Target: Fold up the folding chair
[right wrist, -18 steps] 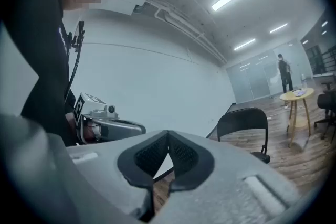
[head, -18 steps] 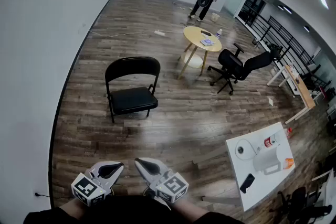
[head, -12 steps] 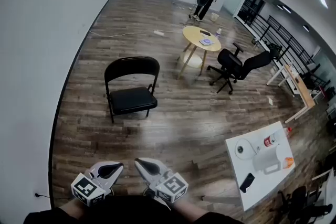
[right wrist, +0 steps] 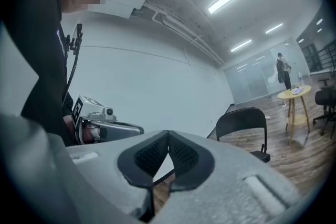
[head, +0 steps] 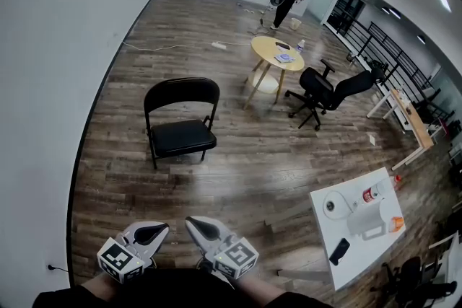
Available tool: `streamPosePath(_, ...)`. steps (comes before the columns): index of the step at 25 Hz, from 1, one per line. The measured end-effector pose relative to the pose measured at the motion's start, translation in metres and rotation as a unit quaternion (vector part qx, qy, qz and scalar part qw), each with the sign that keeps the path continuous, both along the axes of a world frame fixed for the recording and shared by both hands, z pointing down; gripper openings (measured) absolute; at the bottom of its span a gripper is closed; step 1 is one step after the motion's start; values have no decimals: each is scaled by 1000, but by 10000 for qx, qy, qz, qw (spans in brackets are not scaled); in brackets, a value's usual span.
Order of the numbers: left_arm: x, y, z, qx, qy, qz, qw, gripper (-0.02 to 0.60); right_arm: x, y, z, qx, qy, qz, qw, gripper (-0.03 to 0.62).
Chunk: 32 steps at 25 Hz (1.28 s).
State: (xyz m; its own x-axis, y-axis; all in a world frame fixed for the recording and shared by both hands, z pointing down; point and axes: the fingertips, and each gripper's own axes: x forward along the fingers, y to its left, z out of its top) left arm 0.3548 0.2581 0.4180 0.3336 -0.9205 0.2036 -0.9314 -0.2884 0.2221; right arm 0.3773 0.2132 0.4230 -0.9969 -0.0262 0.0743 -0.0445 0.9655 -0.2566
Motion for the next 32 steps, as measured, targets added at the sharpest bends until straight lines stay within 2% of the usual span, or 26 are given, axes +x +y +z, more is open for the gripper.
streamPosePath(15,1,-10,-3,43,-38,-125,9999,0,2,-13,-7,108,-21,-44,9999,3)
streamPosePath(32,9,-47,2,-42,-139,-363,9992,1,12,-48,-1,104,-19,-242,9996,3)
